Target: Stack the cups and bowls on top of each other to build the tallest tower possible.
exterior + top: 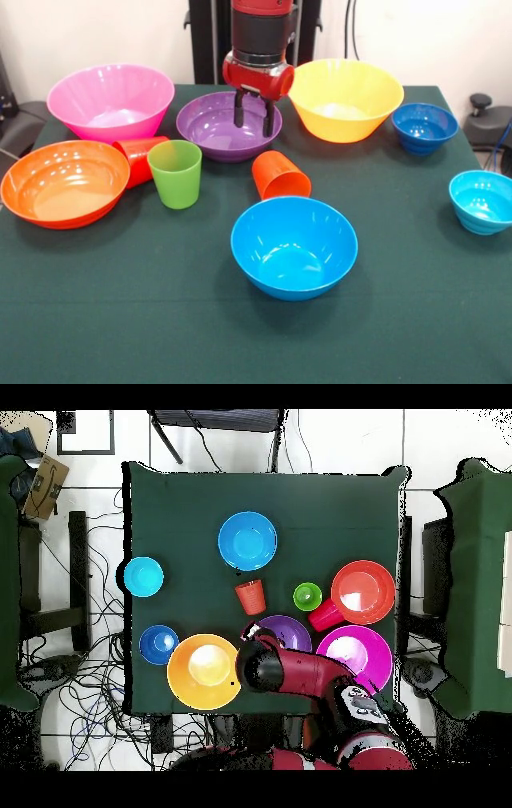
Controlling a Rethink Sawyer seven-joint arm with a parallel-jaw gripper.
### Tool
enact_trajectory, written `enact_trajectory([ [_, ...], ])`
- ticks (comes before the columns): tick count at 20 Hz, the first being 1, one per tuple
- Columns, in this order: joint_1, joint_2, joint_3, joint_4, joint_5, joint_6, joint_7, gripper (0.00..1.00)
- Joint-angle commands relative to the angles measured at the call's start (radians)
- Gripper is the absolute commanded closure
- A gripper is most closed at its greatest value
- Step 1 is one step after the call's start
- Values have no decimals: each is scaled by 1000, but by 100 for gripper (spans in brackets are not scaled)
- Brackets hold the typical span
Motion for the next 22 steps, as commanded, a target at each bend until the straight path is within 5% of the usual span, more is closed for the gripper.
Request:
enact_trajectory([
  [1, 55, 7, 64, -51, -79, 151, -51, 0],
  [22, 131, 38, 8, -78, -55, 81, 37, 0],
])
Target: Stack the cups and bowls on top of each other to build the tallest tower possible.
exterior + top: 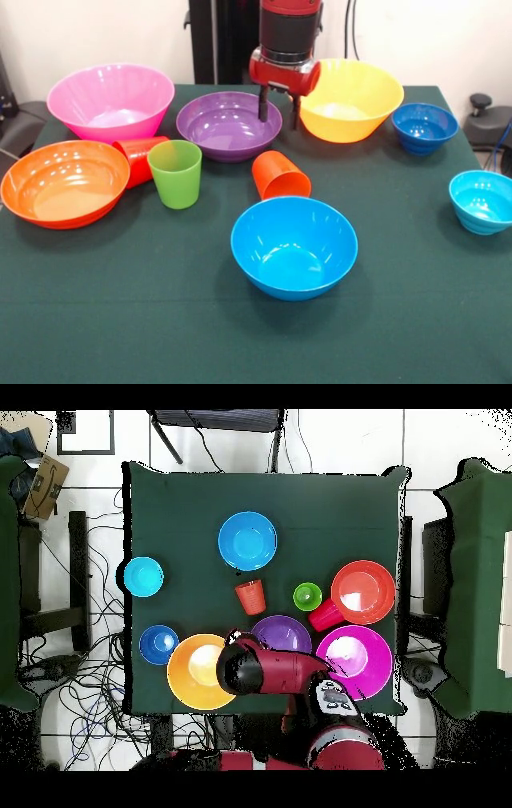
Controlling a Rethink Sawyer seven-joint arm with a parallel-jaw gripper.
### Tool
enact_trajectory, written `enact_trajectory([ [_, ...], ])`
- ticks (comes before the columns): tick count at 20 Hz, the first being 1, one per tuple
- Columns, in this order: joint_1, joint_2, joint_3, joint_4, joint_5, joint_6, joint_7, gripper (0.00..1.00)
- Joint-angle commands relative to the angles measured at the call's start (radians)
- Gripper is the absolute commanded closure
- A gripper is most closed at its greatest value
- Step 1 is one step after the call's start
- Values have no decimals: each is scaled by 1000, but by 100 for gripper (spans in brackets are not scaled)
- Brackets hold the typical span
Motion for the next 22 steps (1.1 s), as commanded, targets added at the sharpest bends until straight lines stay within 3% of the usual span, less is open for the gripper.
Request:
enact_trajectory([
  [1, 38, 44, 12, -85, -38, 20, 34, 0],
  [7, 75, 72, -51, -107, -41, -23, 44, 0],
  [14, 142, 101, -131, -134, -3, -1, 73, 0],
  [22, 125, 115, -111, -132, -4, -18, 72, 0],
])
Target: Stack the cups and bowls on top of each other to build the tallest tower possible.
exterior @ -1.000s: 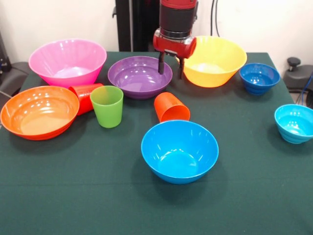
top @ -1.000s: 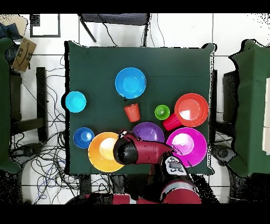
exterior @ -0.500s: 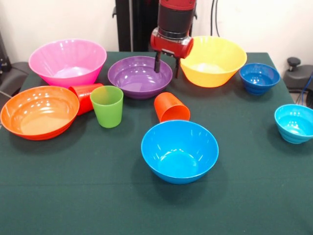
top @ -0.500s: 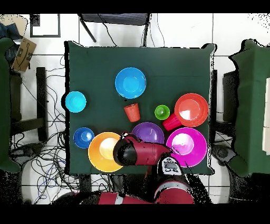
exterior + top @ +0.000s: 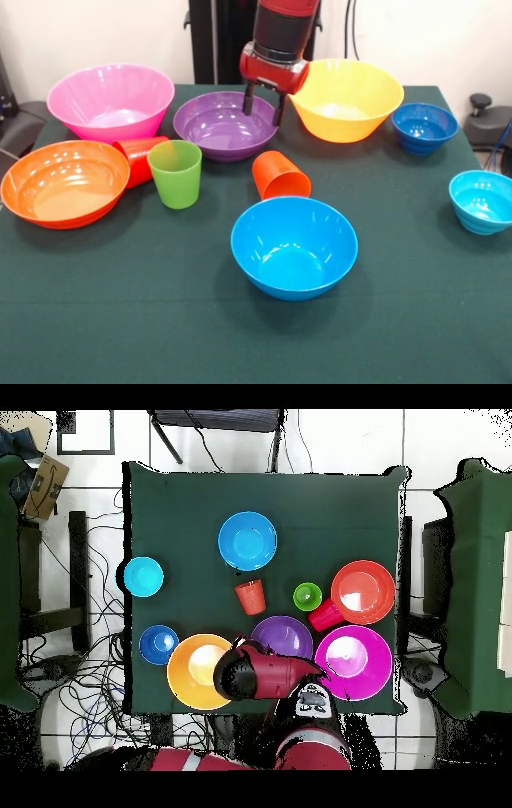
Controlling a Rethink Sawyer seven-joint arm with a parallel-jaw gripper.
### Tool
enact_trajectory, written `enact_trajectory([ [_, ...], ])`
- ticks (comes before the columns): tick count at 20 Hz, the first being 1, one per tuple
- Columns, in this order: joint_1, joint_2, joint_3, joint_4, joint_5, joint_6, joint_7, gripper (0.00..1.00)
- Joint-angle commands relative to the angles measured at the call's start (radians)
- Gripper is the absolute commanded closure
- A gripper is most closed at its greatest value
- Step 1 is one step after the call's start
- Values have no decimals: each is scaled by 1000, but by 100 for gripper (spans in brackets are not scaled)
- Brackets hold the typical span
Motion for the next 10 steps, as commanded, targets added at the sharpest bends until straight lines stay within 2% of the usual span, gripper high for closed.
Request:
enact_trajectory([
  [1, -2, 69, 44, -93, -5, -17, 71, 0],
  [6, -54, 56, 116, -71, -21, -22, 57, 0],
  [10, -144, 41, 228, -36, -53, -20, 26, 0],
])
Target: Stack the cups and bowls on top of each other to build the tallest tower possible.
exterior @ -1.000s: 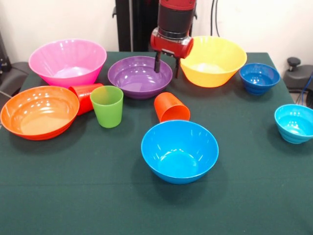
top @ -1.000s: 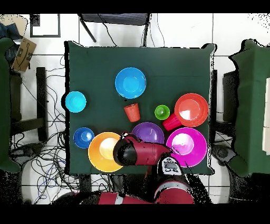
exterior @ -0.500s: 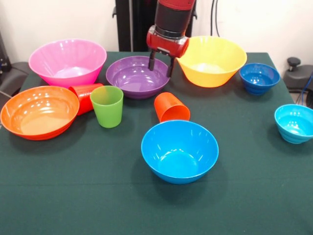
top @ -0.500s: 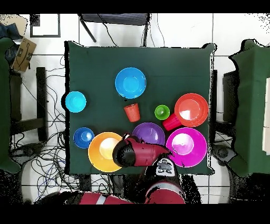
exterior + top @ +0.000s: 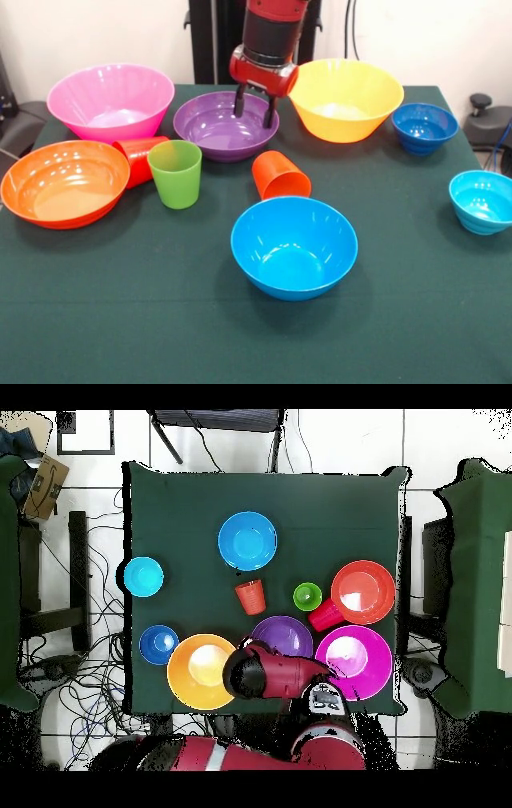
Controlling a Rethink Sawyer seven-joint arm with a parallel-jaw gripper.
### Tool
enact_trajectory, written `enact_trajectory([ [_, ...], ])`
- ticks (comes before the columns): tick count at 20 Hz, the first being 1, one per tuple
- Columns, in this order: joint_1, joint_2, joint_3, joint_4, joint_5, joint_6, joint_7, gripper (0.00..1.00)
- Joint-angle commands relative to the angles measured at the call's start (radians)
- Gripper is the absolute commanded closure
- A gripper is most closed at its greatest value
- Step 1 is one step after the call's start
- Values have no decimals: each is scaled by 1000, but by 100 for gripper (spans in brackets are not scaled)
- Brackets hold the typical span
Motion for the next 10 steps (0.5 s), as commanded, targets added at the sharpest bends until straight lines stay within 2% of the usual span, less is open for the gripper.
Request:
enact_trajectory([
  [1, -111, 17, 236, -22, -58, -16, 20, 0],
  [4, -130, 3, 267, -11, -59, 17, 12, 0],
  [10, -97, -17, 238, -13, -51, 64, 16, 0],
])
